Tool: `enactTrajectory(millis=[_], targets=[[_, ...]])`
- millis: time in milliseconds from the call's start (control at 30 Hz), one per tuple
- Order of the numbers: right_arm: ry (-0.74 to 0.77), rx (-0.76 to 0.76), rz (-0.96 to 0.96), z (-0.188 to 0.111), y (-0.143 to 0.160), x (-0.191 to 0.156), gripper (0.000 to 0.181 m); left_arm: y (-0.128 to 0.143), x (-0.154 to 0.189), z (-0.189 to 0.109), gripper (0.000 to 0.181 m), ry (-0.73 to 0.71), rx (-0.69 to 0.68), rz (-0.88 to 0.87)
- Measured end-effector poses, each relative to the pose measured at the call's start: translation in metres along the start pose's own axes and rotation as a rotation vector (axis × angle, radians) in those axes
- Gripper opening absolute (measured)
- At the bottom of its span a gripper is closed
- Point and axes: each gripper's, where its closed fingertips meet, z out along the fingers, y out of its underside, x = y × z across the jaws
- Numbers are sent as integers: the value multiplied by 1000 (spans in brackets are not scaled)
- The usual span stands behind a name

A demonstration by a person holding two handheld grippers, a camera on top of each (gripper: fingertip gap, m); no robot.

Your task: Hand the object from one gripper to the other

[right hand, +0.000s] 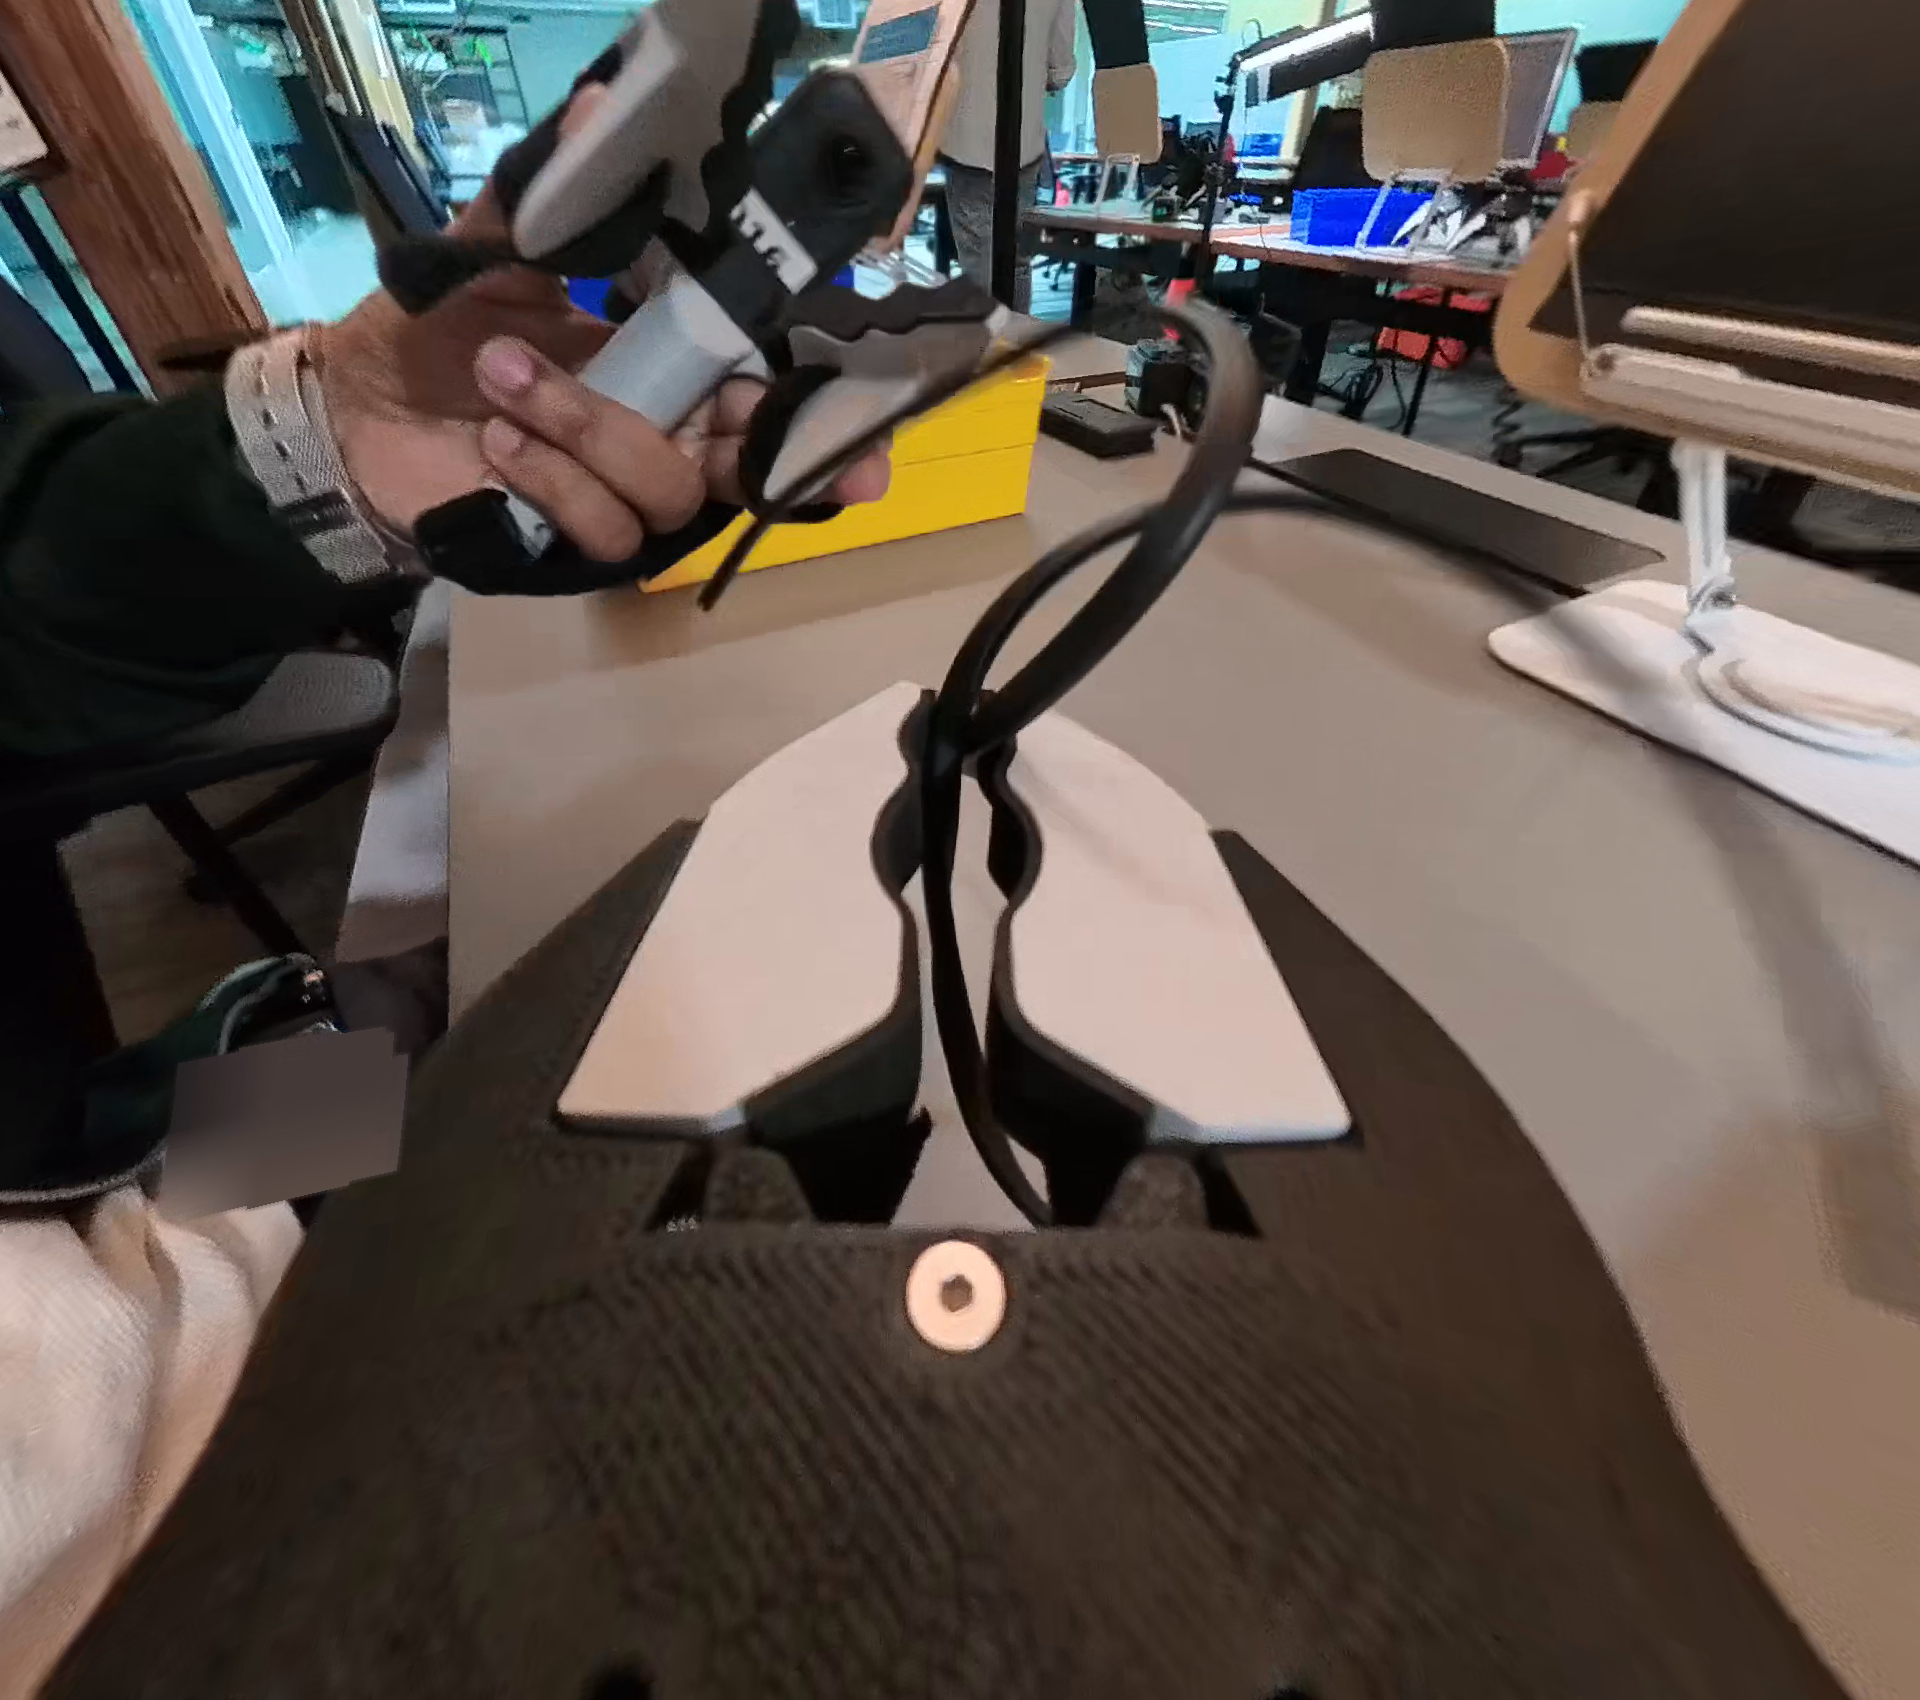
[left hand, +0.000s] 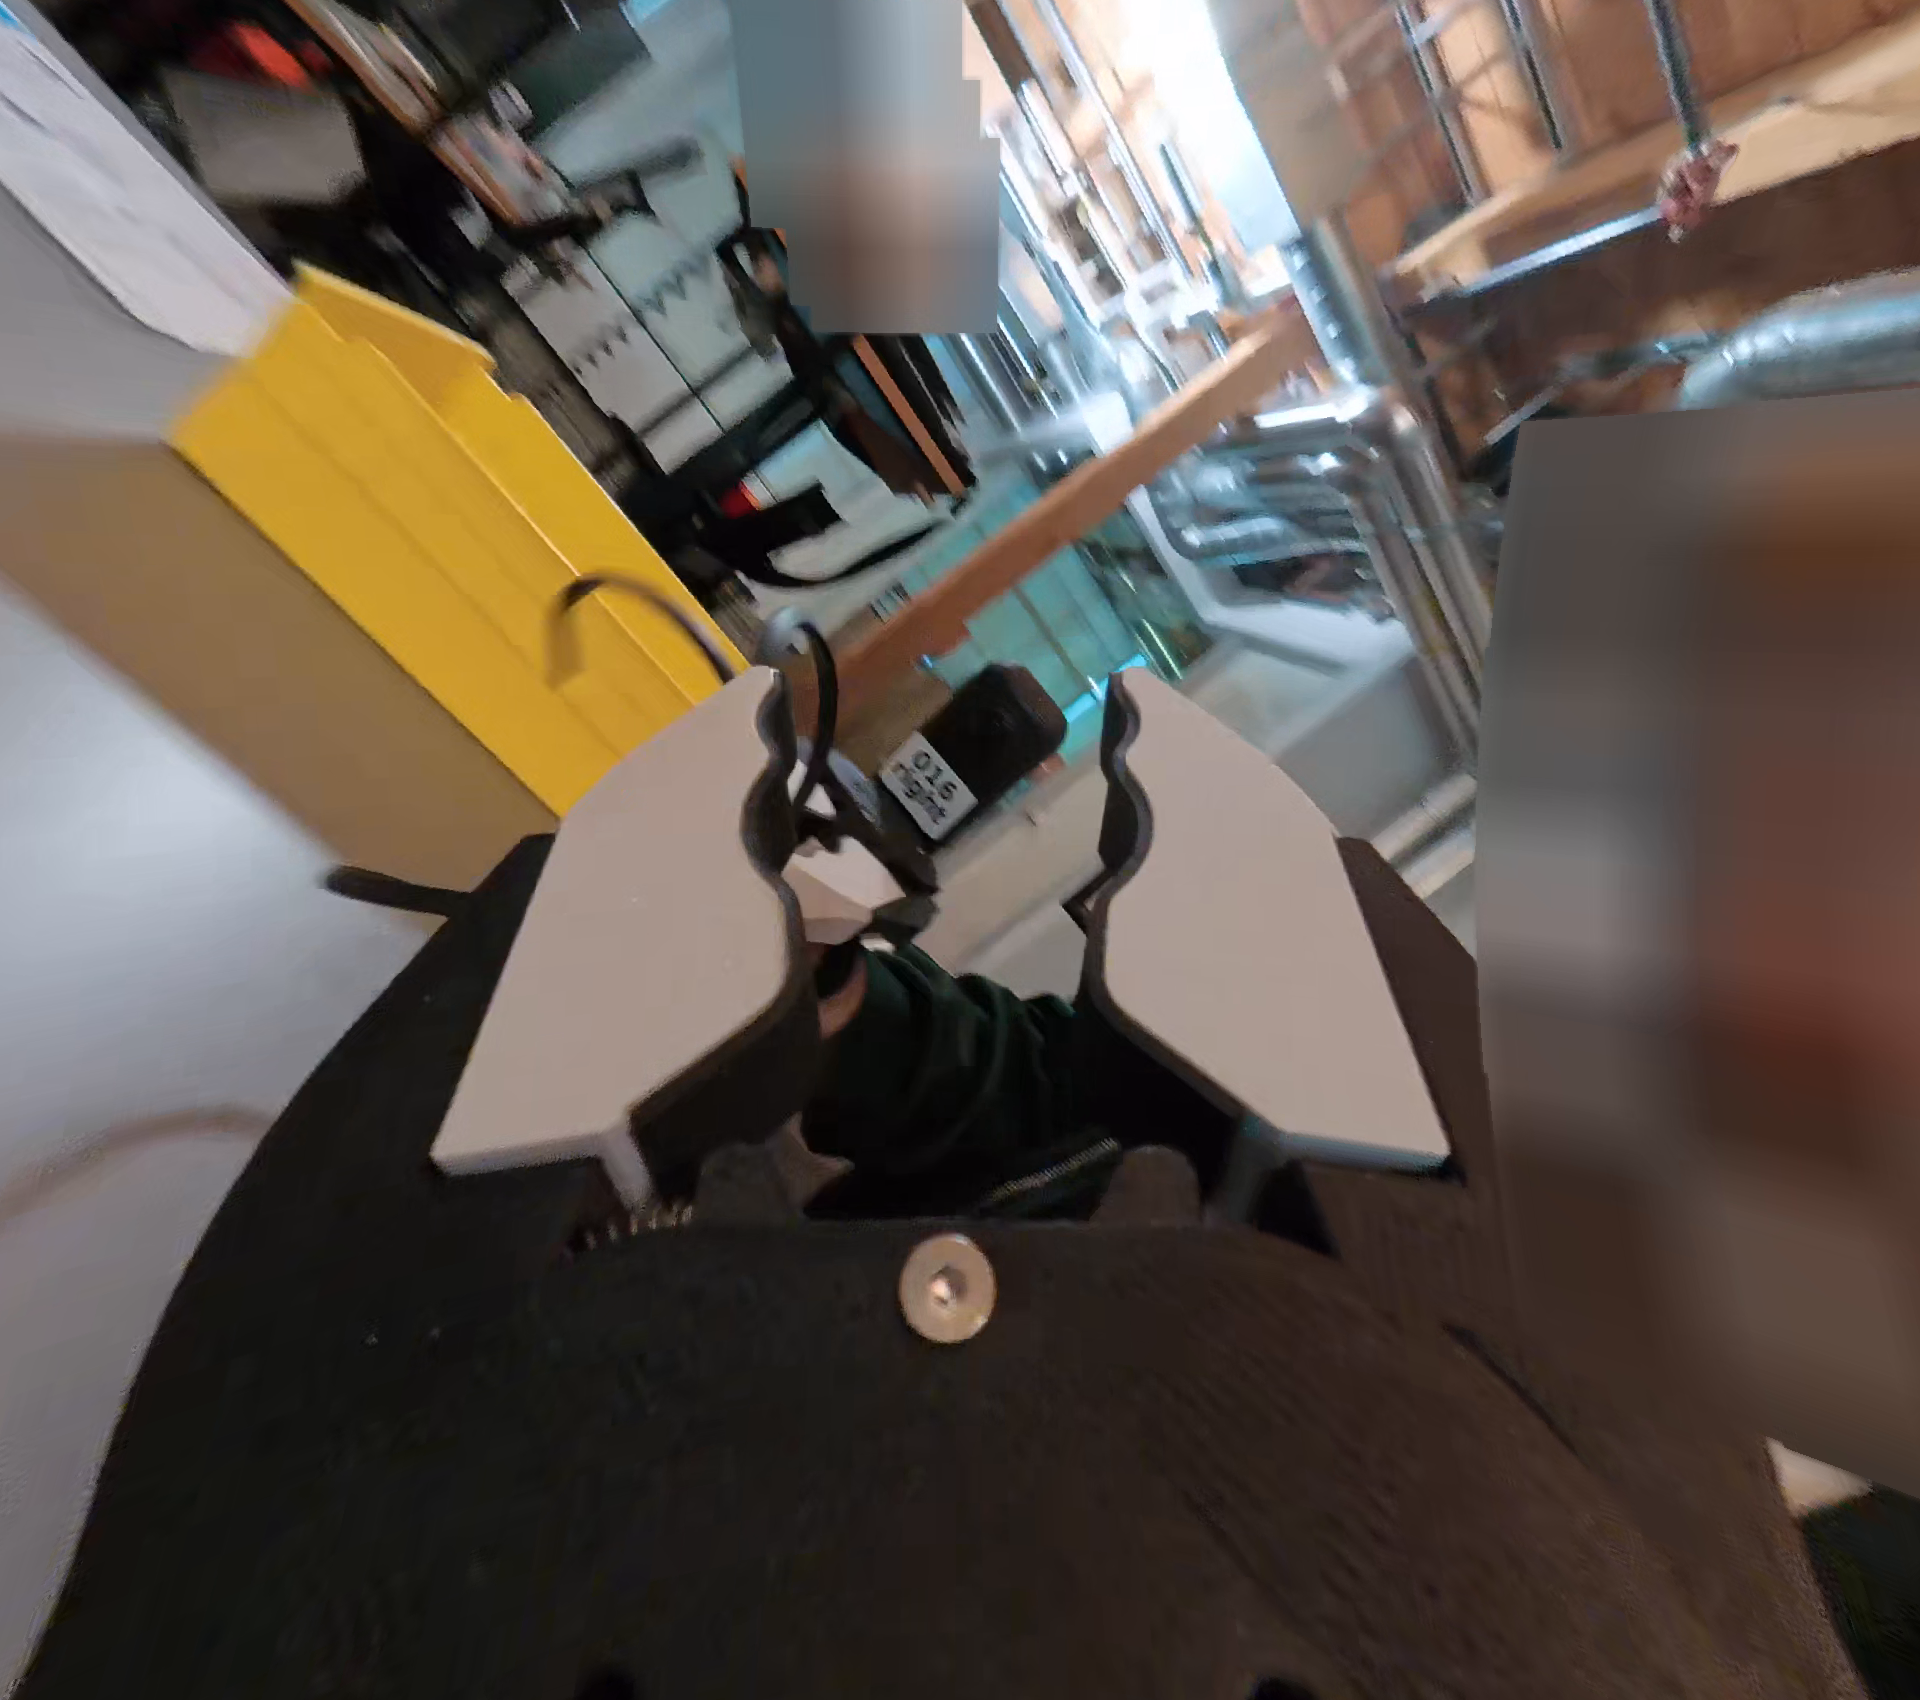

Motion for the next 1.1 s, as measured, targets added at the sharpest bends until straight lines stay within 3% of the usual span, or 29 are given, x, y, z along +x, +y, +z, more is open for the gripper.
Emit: enactTrajectory(millis=[167, 333, 500, 600, 733, 833, 1000, 1100], targets=[[-8, 27, 101, -5, -3, 9, 7, -9, -35, -20, 58, -113, 34, 28], [-76, 121, 198, -11, -16, 8, 7, 26, -69, -10, 55, -192, -117, 82], [-188, 269, 446, -24, -31, 18, 7, 54, -76, 5, 58, -199, -212, 164], [-206, 326, 540, -29, -34, 26, 8, 64, -90, 11, 79, -306, -249, 318], [-267, 379, 644, -27, -42, 21, 8, 74, -122, 13, 124, -588, -338, 720], [-307, 413, 676, -22, -47, 11, 7, 81, -128, 19, 143, -704, -383, 933], [-281, 458, 625, -16, -54, -2, 9, 81, -115, 29, 146, -757, -330, 1088], [-300, 514, 669, -17, -59, -5, 9, 81, -113, 28, 132, -754, -348, 1137]])
